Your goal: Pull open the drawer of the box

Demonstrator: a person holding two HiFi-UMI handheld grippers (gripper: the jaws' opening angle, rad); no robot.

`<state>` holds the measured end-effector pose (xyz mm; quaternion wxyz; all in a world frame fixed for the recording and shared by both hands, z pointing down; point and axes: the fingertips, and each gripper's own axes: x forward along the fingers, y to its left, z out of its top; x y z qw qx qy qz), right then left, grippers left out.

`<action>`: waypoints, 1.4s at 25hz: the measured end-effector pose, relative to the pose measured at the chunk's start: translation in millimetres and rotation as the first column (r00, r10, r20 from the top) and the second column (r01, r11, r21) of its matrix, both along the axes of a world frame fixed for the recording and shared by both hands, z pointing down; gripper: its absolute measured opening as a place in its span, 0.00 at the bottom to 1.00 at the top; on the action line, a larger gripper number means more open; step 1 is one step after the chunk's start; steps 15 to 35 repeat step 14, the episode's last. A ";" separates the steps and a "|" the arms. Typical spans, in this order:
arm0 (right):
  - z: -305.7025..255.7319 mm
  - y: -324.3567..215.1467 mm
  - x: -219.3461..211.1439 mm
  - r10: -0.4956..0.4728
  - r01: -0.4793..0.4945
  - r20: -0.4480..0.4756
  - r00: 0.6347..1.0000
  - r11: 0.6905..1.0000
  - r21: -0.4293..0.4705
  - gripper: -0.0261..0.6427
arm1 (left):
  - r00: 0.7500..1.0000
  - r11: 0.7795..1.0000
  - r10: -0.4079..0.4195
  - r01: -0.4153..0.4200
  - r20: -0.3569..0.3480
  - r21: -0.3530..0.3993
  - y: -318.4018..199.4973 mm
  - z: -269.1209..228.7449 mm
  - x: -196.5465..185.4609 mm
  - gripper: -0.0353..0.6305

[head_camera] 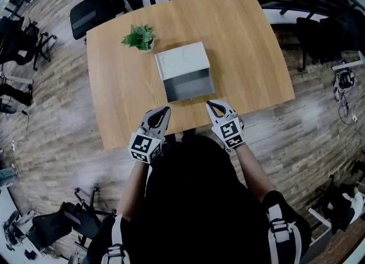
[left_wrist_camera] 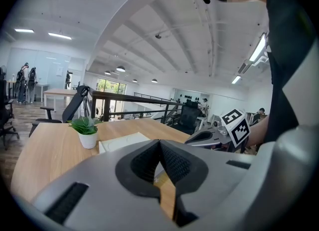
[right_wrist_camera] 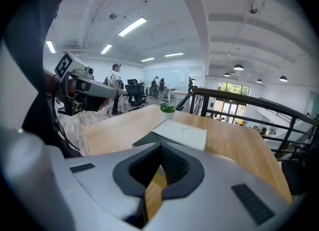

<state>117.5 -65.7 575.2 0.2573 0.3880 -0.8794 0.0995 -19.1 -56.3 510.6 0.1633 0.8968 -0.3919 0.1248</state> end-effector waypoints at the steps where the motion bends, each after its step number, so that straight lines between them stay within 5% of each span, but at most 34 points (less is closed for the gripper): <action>1: -0.5 -0.2 -0.5 -0.004 0.004 -0.005 1.000 1.000 0.002 0.08 | 1.000 1.000 -0.004 0.004 0.001 -0.001 -0.3 -0.9 -0.2 0.09; 35: 0.9 -3.6 1.9 -0.014 0.014 -0.002 1.000 1.000 -0.002 0.08 | 1.000 1.000 -0.030 0.030 -0.011 0.001 3.1 -3.4 5.9 0.09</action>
